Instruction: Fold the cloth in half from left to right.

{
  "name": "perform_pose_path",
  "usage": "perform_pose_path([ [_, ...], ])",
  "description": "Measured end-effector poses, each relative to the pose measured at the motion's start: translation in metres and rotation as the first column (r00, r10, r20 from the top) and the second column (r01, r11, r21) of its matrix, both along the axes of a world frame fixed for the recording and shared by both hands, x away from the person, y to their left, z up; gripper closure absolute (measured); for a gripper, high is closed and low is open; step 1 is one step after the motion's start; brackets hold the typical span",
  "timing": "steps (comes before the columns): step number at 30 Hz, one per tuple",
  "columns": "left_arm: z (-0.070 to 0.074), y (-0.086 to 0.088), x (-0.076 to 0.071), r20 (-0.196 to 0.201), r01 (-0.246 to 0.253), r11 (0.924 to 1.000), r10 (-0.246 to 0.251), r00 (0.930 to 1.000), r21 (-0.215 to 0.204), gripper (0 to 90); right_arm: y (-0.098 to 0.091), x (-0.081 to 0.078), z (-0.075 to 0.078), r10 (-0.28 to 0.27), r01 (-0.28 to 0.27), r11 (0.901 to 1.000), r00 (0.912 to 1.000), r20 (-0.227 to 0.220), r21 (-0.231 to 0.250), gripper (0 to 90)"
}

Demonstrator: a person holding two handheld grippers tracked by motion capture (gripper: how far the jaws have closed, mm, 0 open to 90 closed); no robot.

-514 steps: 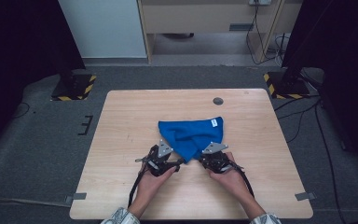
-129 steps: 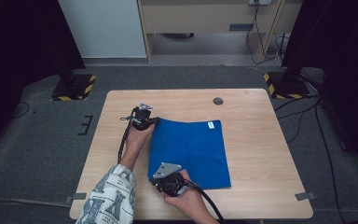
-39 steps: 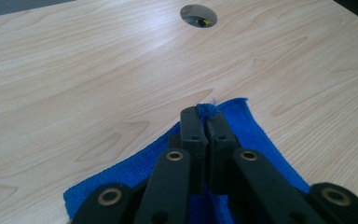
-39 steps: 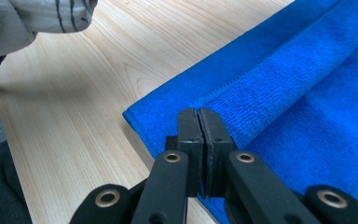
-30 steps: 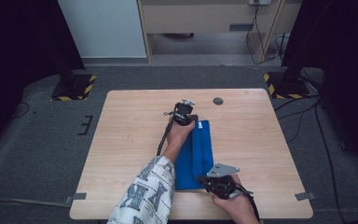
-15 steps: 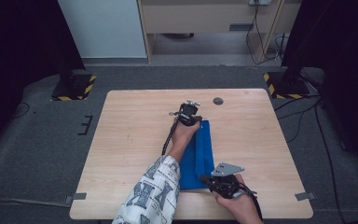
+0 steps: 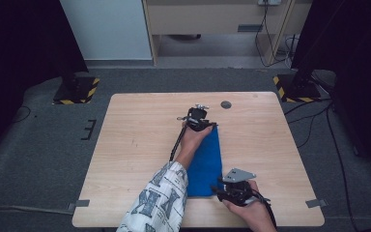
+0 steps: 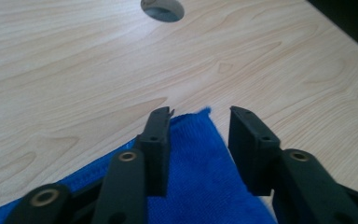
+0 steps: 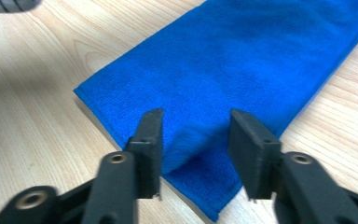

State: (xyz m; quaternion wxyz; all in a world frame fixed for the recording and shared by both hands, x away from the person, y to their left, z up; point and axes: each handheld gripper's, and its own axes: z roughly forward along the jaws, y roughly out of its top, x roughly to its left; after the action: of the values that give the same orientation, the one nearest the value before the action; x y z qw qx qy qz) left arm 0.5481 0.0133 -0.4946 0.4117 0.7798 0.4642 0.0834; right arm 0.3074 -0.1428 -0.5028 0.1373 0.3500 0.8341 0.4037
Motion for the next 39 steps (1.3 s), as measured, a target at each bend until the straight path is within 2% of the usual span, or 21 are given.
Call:
perform_pose_path([
  [4, 0.004, 0.002, -0.003, 0.014, 0.0, 1.0, 0.0, 0.9999, 0.002, 51.6, -0.003, 0.0, -0.001, -0.028, 0.028, 0.9995, 0.9996, 0.001, -0.015, 34.6],
  [7, 0.008, 0.004, -0.008, 0.043, 0.01, 0.9994, -0.012, 0.999, 0.034, 47.1, -0.004, 0.003, -0.002, -0.051, 0.051, 0.9987, 0.9987, 0.0, -0.01, 25.3],
  [10, 0.01, 0.006, -0.012, 0.035, 0.023, 0.9993, -0.024, 0.9991, 0.028, 39.8, -0.005, 0.006, -0.002, -0.063, 0.063, 0.998, 0.998, 0.005, 0.005, 18.6],
  [14, 0.014, 0.008, -0.018, 0.027, 0.053, 0.9983, -0.054, 0.9982, 0.022, 29.0, -0.006, 0.012, -0.004, -0.076, 0.075, 0.997, 0.9966, 0.032, 0.017, 15.6],
  [19, 0.019, 0.01, -0.028, 0.063, 0.095, 0.9932, -0.099, 0.9931, 0.067, 19.0, -0.012, 0.019, -0.008, -0.1, 0.1, 0.9947, 0.9947, 0.024, 0.025, 11.5],
  [28, 0.031, 0.024, -0.05, 0.1, 0.148, 0.9852, -0.157, 0.9825, 0.086, 12.1, -0.019, 0.027, -0.009, -0.078, 0.077, 0.9961, 0.9965, 0.03, 0.044, 8.7],
  [32, 0.036, 0.033, -0.057, 0.113, 0.161, 0.9841, -0.169, 0.9791, 0.074, 10.9, -0.018, 0.034, -0.01, -0.073, 0.072, 0.9962, 0.9969, 0.03, 0.049, 9.0],
  [39, 0.042, 0.053, -0.069, 0.121, 0.183, 0.9829, -0.184, 0.9754, 0.019, 9.2, -0.017, 0.036, -0.012, -0.055, 0.053, 0.9966, 0.9978, 0.036, 0.064, 9.3],
])
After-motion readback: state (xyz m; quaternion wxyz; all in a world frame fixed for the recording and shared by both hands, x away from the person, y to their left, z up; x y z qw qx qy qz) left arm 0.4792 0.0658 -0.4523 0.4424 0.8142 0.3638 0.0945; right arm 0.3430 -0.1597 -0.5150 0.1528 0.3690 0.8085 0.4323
